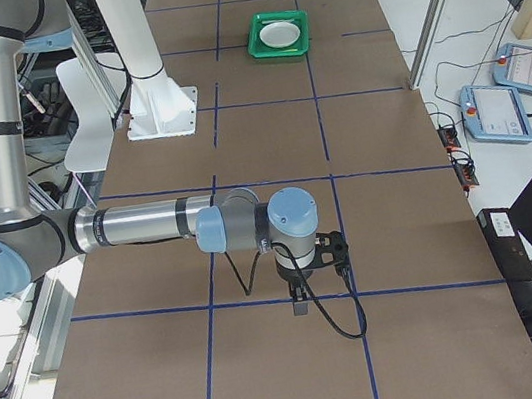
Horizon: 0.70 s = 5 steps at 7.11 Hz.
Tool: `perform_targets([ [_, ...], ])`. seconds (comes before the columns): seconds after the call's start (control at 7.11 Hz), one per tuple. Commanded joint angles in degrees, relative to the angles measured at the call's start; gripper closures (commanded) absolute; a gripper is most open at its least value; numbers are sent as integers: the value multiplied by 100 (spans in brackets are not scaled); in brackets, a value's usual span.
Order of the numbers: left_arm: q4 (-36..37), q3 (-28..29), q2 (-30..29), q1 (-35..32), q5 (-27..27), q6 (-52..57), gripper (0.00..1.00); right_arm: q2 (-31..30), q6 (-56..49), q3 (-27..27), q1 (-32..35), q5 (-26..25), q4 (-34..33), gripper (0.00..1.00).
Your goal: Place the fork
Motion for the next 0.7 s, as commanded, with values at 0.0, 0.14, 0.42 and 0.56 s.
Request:
perform_targets([
  [0.0,0,-38,0,-79,0,3,0,0,-1,0,0,0,0,0],
  [0.14,0,-21,0,-157,0,3,0,0,-2,0,0,0,0,0],
  [0.42,0,-55,0,-202,0,3,0,0,7,0,0,0,0,0],
  [0.56,0,-56,0,-202,0,3,0,0,-1,0,0,0,0,0],
])
